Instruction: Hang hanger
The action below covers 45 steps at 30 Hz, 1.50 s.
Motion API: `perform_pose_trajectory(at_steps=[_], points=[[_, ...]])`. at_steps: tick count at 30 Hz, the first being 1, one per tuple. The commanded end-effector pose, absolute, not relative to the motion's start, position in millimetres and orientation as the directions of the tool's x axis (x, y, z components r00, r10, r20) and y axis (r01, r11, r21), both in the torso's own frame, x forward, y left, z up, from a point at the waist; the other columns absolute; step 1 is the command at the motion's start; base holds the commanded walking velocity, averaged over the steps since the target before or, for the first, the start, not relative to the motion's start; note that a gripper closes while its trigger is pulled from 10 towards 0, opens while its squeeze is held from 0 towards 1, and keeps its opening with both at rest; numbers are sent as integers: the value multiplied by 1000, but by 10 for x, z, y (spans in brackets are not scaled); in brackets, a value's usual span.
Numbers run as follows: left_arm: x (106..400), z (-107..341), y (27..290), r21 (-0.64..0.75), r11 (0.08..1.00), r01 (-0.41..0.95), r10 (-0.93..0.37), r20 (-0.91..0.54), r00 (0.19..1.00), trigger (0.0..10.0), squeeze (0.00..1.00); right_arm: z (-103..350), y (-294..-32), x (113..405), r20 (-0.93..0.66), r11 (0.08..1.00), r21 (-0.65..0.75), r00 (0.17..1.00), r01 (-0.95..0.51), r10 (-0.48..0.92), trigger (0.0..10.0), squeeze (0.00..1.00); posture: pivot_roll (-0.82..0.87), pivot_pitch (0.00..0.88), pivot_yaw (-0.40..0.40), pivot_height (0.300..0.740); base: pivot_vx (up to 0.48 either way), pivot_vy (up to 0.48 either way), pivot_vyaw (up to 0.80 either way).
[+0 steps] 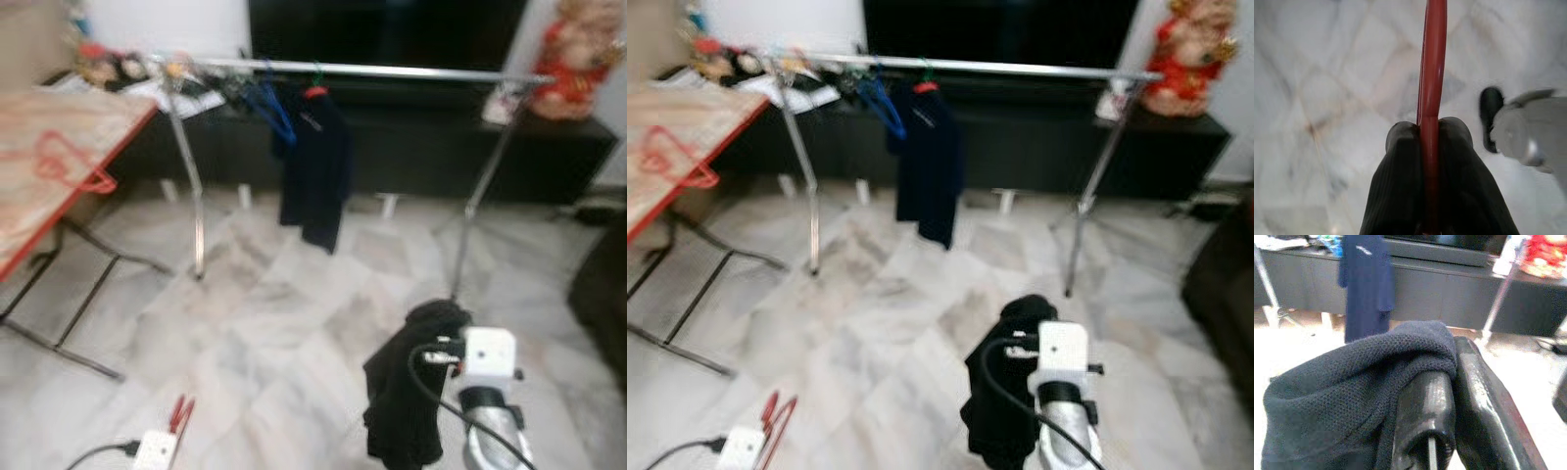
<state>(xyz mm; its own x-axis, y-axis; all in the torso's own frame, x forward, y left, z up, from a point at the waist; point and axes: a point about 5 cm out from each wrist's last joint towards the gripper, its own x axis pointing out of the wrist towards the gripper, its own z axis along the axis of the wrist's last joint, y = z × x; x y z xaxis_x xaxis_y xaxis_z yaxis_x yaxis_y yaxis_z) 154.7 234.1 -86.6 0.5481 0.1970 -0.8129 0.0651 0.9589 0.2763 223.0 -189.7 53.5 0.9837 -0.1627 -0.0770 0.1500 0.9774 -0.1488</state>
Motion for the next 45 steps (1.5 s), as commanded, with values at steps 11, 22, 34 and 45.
perform_pose_trajectory(at_steps=[11, 22, 34, 45], points=[[1438, -892, 2434, 275, 960, 50, 214, -839, 500, 10000, 0, 669, -1798, 2344, -23, 988, -102, 992, 119, -122, 10000, 0, -7, 0, -69, 740, 0, 77, 42], [1380, -898, 2499, 272, 961, 49, 217, -852, 477, 10000, 0, 685, -1788, 2364, -21, 989, -103, 994, 108, -110, 10000, 0, -8, 0, -68, 740, 0, 480, 0], [1330, -906, 2536, 267, 963, 36, 221, -859, 461, 10000, 0, 717, -1755, 2401, -15, 992, -95, 996, 86, -88, 10000, 0, -9, 0, -70, 740, 0, 480, 0], [1310, -907, 2550, 265, 964, 37, 219, -861, 459, 10000, 0, 727, -1752, 2414, -13, 992, -100, 997, 78, -80, 10000, 0, -7, 0, -71, 740, 0, 480, 0]])
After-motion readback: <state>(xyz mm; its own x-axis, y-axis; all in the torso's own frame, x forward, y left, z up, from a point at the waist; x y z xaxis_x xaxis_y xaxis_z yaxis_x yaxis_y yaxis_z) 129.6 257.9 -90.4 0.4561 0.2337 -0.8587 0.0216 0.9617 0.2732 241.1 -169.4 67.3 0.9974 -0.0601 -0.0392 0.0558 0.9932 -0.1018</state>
